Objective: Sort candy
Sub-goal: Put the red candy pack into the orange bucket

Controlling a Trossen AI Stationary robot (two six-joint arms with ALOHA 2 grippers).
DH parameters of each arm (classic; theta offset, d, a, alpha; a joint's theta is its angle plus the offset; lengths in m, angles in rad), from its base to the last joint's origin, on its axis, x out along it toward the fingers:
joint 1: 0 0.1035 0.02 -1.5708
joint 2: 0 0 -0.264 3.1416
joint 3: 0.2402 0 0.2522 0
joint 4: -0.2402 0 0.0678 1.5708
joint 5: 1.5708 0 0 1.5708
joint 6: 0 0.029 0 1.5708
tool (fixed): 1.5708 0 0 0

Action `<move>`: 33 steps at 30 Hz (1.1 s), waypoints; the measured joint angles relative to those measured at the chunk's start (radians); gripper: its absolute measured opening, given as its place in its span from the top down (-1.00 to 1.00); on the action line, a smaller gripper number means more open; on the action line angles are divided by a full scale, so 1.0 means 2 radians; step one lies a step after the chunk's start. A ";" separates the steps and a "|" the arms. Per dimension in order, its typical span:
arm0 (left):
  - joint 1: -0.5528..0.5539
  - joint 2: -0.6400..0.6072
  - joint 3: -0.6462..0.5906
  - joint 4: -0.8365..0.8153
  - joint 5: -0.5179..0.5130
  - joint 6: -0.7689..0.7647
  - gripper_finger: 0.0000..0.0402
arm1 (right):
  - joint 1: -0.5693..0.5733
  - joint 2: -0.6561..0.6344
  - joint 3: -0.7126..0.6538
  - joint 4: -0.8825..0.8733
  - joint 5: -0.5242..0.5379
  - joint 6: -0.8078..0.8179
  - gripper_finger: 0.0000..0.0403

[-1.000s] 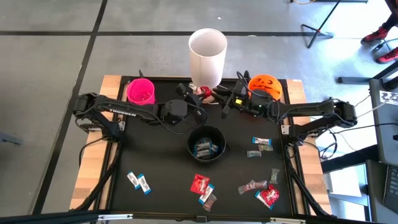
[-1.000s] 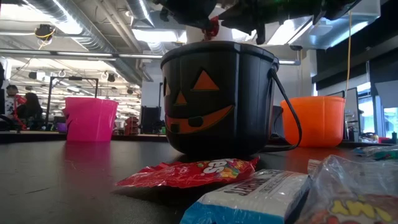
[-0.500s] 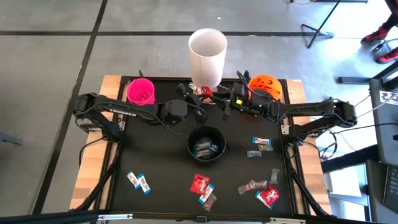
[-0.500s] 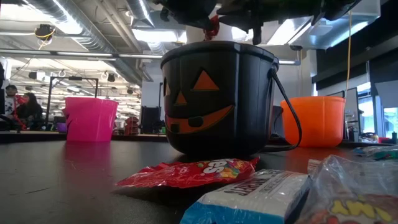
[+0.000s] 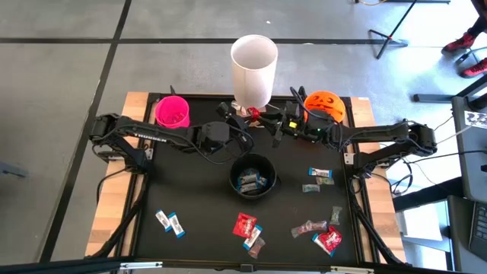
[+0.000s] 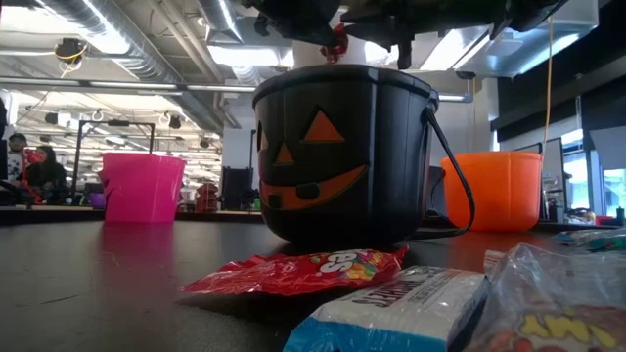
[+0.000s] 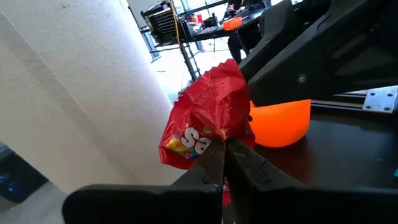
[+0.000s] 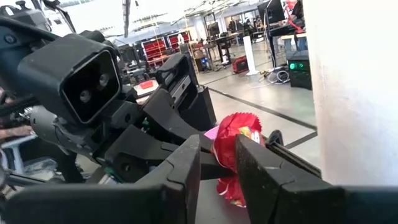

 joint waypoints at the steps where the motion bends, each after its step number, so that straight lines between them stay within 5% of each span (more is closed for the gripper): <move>1: 0.000 0.000 0.000 0.000 0.000 0.000 1.00 | 0.000 0.000 0.000 0.000 0.000 -0.005 0.51; 11: 0.000 0.000 0.000 0.000 0.001 0.000 1.00 | 0.000 0.000 0.000 0.000 -0.005 -0.030 0.97; 28: 0.000 0.000 0.000 -0.006 0.010 0.008 1.00 | 0.000 0.000 0.000 -0.005 -0.013 -0.053 1.00; 33: 0.000 0.000 0.000 -0.019 0.021 0.012 0.84 | 0.000 -0.001 0.000 -0.012 0.002 -0.059 1.00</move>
